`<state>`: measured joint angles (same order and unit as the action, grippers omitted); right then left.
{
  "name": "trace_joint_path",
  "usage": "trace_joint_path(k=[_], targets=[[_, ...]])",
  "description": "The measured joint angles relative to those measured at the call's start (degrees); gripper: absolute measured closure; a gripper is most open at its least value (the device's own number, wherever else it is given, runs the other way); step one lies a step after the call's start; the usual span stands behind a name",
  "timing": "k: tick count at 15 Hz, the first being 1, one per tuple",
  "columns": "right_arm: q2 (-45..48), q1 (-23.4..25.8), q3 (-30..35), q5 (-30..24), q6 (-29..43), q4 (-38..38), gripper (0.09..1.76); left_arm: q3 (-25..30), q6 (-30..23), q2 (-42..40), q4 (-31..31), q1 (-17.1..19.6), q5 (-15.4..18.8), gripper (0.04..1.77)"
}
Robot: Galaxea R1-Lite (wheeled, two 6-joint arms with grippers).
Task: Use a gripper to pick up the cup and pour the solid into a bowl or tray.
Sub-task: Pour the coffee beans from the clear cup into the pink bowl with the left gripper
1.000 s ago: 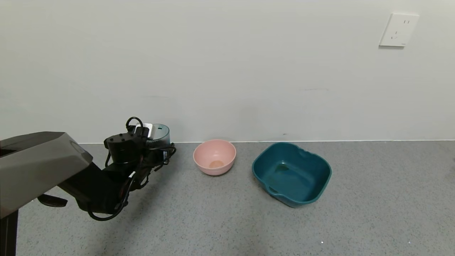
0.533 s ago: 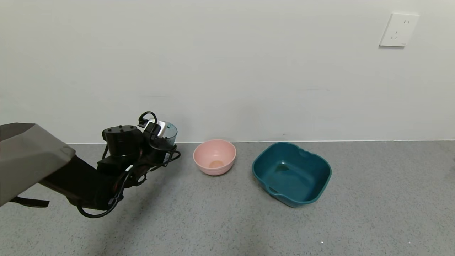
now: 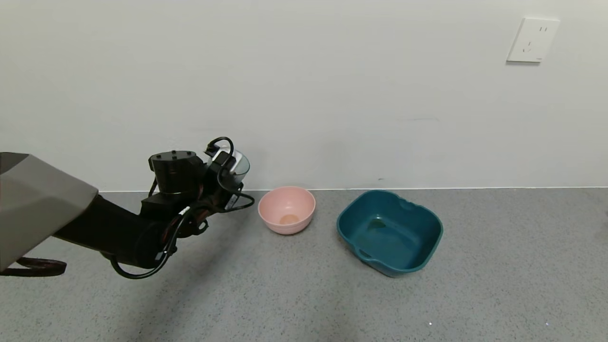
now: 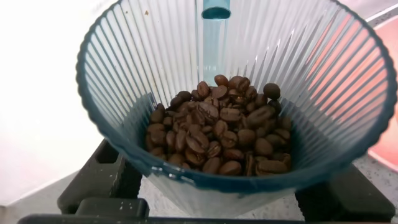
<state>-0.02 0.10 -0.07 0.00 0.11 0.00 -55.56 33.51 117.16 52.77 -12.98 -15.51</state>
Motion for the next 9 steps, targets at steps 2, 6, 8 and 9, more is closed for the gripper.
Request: trace_joint_path(k=[2,6,8,9], targets=[[0.02,0.00,-0.02,0.00,-0.01,0.00,0.14,-1.18,4.02,0.26,-0.27,-1.01,-0.45,0.48],[0.00,0.00,-0.02,0.00,0.00,0.00,0.14,-2.45,10.50,1.06,-0.40,-2.43,-2.38,0.48],[0.00,0.00,-0.02,0.00,0.00,0.00,0.14,-3.11,14.12,1.57,-0.43,-2.89,-3.45,0.48],[0.00,0.00,-0.02,0.00,0.00,0.00,0.14,-3.47,15.96,1.85,-0.43,-3.19,-4.45,0.48]])
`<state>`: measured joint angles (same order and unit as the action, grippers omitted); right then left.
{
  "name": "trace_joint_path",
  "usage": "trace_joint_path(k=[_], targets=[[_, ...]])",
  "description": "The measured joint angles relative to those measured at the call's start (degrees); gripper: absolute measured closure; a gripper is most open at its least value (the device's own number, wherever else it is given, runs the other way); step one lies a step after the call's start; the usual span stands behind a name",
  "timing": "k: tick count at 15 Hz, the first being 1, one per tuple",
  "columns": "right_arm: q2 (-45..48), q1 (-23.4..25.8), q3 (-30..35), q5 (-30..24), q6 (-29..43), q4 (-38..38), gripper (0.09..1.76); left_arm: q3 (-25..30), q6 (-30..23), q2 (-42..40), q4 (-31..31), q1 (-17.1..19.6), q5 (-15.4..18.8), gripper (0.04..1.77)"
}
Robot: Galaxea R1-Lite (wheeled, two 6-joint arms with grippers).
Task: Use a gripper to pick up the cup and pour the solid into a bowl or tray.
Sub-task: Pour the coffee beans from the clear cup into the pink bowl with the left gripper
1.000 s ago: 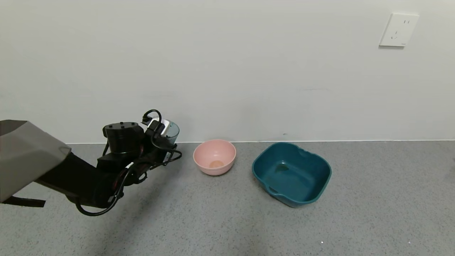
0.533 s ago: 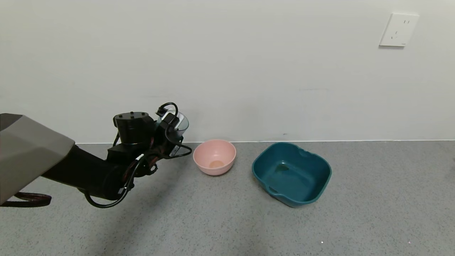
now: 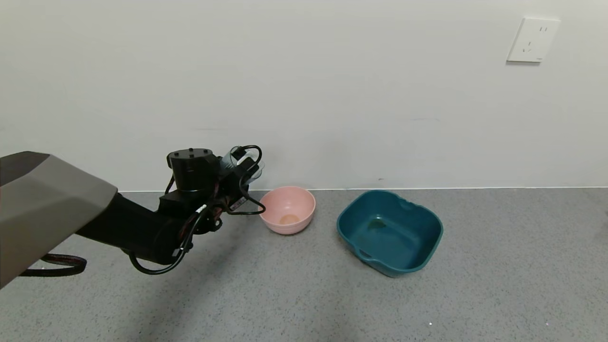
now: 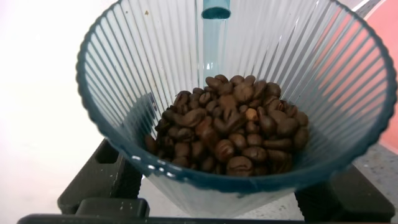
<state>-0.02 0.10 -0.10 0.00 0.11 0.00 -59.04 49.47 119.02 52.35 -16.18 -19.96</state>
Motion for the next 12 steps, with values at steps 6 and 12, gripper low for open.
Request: trace_joint_path(k=[6,12], targets=[[0.02,0.00,0.00,0.00,0.00,0.00,0.14,-3.15,9.37,1.68,-0.01,-1.76,-3.47,0.48],[0.00,0.00,0.00,0.00,0.00,0.00,0.14,-3.39,17.20,2.73,0.21,-1.93,-4.68,0.48]])
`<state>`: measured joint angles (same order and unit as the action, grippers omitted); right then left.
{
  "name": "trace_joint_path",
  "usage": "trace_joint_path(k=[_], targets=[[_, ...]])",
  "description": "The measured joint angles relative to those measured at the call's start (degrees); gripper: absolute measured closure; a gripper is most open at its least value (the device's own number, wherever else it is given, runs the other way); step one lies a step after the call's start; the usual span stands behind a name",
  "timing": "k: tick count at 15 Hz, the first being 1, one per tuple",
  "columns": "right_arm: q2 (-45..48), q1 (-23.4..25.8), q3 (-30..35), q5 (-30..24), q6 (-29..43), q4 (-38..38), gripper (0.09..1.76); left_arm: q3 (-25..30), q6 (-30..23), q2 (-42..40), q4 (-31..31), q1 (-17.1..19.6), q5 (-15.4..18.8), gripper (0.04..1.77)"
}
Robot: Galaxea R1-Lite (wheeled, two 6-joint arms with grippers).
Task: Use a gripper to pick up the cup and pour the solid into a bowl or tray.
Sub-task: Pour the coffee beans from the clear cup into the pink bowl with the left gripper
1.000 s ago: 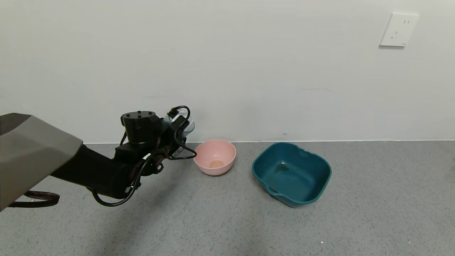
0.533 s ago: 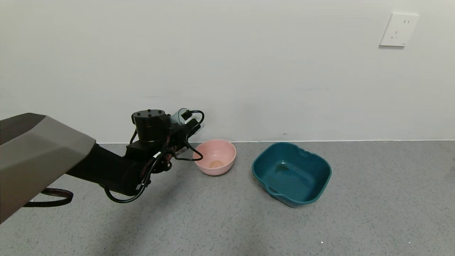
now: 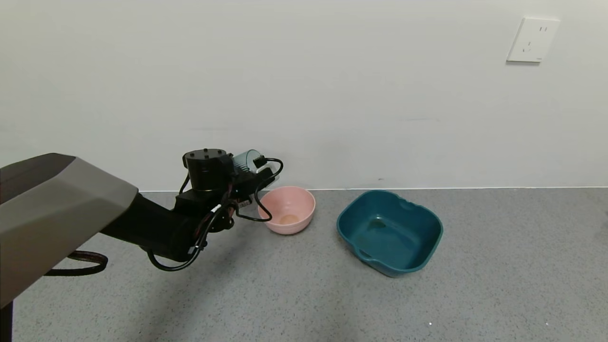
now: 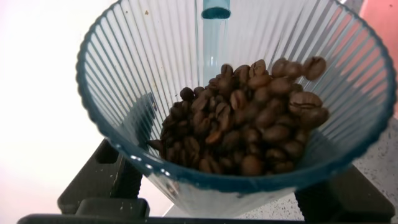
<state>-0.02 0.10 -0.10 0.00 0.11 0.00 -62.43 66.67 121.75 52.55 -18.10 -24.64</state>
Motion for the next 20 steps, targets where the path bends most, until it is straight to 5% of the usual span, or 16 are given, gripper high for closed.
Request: trace_joint_path(k=[8,14,20], targets=[[0.00,0.00,0.02,0.00,0.00,0.00,0.14,-1.95,8.55,2.69,0.04,-0.06,-1.68,0.48],[0.00,-0.02,0.02,0.00,0.00,0.00,0.14,-3.80,12.18,4.35,0.45,-1.60,-7.08,0.48],[0.00,-0.02,0.02,0.00,0.00,0.02,0.14,-4.07,15.76,5.51,0.74,-3.36,-7.30,0.48]])
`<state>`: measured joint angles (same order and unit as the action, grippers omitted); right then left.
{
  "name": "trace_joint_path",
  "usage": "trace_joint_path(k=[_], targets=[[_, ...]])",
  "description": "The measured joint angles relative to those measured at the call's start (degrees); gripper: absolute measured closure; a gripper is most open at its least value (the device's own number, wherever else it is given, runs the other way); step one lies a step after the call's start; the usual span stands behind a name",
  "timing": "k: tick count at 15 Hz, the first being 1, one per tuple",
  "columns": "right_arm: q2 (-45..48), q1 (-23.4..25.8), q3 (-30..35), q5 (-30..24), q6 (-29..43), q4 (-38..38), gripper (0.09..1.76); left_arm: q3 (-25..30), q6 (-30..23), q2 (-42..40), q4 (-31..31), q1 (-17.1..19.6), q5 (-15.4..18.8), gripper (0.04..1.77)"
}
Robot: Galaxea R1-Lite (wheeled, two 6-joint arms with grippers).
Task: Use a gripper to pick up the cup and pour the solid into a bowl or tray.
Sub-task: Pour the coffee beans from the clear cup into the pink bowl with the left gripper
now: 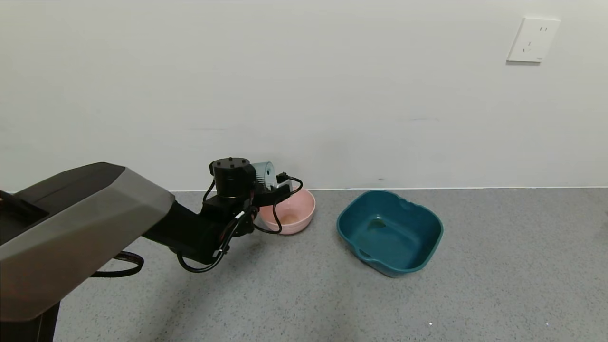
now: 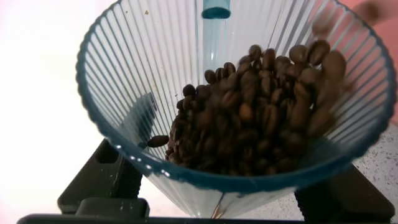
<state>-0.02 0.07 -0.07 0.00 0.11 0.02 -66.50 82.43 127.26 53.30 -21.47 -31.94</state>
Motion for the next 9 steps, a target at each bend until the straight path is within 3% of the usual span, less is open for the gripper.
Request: trace_joint_path(k=[9], targets=[[0.00,0.00,0.00,0.00,0.02,-0.02,0.14,0.35,4.23,1.02,0.09,-1.07,-2.34,0.48]])
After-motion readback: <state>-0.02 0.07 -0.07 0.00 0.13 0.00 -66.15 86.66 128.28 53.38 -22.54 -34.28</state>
